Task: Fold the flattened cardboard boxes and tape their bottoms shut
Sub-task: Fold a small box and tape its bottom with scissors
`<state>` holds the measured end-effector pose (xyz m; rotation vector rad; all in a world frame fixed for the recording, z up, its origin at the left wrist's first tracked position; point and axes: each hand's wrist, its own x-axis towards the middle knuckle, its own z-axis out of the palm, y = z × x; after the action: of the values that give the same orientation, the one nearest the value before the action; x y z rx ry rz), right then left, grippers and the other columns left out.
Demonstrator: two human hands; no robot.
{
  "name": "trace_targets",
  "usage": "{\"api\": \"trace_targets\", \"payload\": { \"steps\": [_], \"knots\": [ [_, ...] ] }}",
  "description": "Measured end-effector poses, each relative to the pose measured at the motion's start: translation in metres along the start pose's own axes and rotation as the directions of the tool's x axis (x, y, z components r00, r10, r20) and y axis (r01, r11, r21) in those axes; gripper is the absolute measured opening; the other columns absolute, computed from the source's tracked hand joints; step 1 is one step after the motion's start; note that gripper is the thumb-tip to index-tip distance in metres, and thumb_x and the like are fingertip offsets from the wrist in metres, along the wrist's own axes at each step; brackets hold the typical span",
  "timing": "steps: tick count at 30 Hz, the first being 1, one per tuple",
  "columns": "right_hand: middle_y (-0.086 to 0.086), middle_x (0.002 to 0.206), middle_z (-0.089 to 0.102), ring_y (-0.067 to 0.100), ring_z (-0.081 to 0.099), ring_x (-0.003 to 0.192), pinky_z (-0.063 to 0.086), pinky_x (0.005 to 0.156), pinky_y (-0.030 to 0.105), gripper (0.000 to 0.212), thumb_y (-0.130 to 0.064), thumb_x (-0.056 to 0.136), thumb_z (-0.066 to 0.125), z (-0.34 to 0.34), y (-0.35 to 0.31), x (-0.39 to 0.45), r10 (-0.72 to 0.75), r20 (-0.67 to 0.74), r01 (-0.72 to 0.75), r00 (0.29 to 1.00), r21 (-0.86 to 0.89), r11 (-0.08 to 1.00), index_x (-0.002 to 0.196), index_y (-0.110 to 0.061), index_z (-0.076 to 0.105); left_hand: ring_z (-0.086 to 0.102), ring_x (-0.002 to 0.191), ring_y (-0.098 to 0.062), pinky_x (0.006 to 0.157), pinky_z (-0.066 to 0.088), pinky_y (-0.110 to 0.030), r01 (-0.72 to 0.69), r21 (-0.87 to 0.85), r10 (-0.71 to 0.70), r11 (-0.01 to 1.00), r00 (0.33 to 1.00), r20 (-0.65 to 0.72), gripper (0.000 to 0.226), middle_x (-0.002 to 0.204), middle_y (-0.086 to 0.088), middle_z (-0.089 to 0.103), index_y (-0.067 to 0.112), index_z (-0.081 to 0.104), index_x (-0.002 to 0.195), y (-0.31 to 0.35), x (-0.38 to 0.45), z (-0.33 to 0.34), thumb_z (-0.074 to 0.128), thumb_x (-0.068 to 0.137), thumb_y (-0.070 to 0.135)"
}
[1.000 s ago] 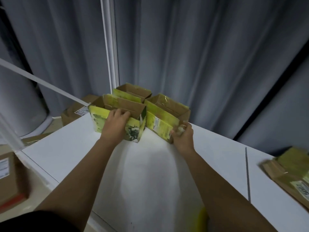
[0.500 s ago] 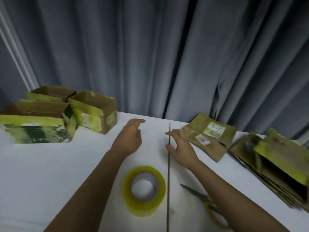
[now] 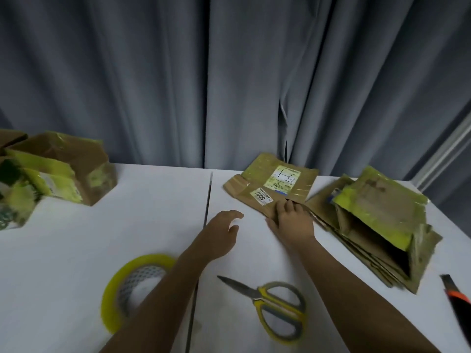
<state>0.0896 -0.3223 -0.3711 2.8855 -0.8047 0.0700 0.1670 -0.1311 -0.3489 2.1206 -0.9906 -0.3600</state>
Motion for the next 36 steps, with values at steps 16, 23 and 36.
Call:
{"api": "trace_targets", "payload": {
  "steps": [16,23,36],
  "knots": [
    [0.004,0.104,0.066,0.028,0.059,0.094,0.050,0.073,0.036,0.059,-0.061,0.076,0.042,-0.038,-0.045,-0.124,-0.144,-0.207,0.219,0.968,0.406,0.887,0.107,-0.017,0.065,0.067,0.082,-0.025,0.060,0.057,-0.028,0.310,-0.791,-0.578,0.528,0.813,-0.067,0.018,0.104,-0.018,0.068,0.000,0.062,0.106,0.037,-0.050,0.006,0.053,0.093,0.008],
    [0.002,0.146,0.044,0.022,0.036,0.137,0.027,0.110,0.031,0.048,-0.039,0.093,0.056,-0.062,-0.001,-0.116,0.232,-0.342,0.138,0.910,0.781,0.609,0.136,-0.019,0.050,0.065,0.094,-0.016,0.082,0.055,-0.037,0.095,-0.636,-0.359,0.766,0.884,-0.300,0.017,0.108,-0.001,0.066,0.025,0.050,0.110,0.026,-0.087,-0.053,0.051,0.097,0.015],
    [-0.011,0.103,0.063,0.005,0.058,0.097,0.044,0.074,0.014,0.013,-0.022,0.097,0.053,-0.071,-0.014,-0.084,0.249,-0.205,0.156,0.947,0.967,0.203,0.107,-0.030,0.054,0.055,0.092,0.004,0.065,0.048,-0.011,-0.028,-0.581,-0.267,0.813,0.870,-0.415,0.047,0.113,0.010,0.048,0.025,0.023,0.139,-0.002,-0.077,-0.067,0.044,0.099,0.012]
  ]
}}
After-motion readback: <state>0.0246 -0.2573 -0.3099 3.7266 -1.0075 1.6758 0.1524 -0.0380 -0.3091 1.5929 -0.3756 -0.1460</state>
